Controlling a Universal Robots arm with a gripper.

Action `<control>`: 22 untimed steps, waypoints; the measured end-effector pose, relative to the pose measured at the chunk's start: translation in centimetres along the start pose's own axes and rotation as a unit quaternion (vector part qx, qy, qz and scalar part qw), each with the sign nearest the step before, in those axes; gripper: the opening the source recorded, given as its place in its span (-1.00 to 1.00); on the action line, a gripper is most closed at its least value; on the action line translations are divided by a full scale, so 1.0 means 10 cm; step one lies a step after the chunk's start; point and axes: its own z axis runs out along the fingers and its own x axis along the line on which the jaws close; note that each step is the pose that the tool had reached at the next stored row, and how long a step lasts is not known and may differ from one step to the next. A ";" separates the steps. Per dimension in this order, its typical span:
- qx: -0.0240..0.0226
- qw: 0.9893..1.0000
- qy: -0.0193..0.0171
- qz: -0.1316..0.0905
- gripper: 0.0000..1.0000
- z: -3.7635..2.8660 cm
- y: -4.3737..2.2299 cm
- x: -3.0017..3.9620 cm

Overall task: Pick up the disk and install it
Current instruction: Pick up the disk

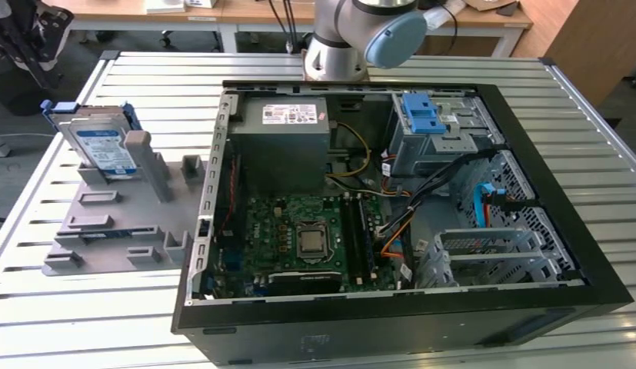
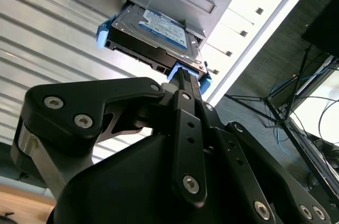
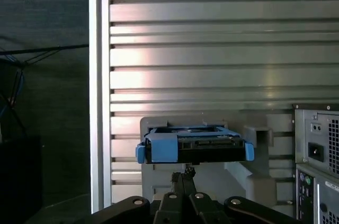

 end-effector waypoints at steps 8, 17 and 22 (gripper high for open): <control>0.000 0.999 0.001 -0.046 -0.79 0.002 0.000 0.000; 0.001 0.995 0.003 -0.101 -0.79 0.003 0.000 0.000; 0.001 0.992 0.004 -0.126 -0.79 0.003 0.000 0.000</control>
